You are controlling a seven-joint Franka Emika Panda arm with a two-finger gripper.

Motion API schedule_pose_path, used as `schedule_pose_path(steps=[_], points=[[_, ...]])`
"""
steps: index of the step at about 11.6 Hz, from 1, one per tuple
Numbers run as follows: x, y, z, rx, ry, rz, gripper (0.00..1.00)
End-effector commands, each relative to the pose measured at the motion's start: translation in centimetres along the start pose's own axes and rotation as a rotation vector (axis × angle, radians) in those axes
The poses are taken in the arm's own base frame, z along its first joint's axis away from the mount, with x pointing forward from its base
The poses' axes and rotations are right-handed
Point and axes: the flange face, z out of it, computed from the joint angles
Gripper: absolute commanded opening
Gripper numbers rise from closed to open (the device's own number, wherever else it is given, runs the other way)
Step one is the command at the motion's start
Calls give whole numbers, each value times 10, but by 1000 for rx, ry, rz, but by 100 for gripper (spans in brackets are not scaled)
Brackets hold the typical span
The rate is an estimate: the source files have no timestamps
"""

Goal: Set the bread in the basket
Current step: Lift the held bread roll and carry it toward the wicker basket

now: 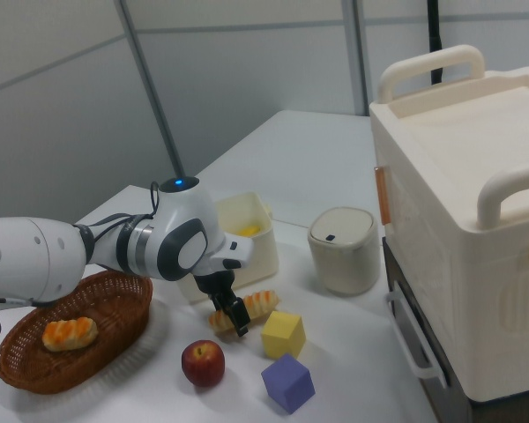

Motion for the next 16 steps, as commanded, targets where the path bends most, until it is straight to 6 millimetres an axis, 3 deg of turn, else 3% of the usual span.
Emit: schedule_pose_path(steps=[1, 2, 3, 7, 11, 13, 16], points=[[-2, -6, 6, 24, 9, 14, 57], [-1, -5, 5, 24, 11, 11, 43], [0, -5, 2, 20, 18, 4, 40], [-1, 3, -33, 3, 26, -10, 40], [-28, 19, -92, -77, -108, -125, 42], [-42, 4, -111, -77, -110, -152, 42], [-94, -69, -121, -85, -150, -288, 44]])
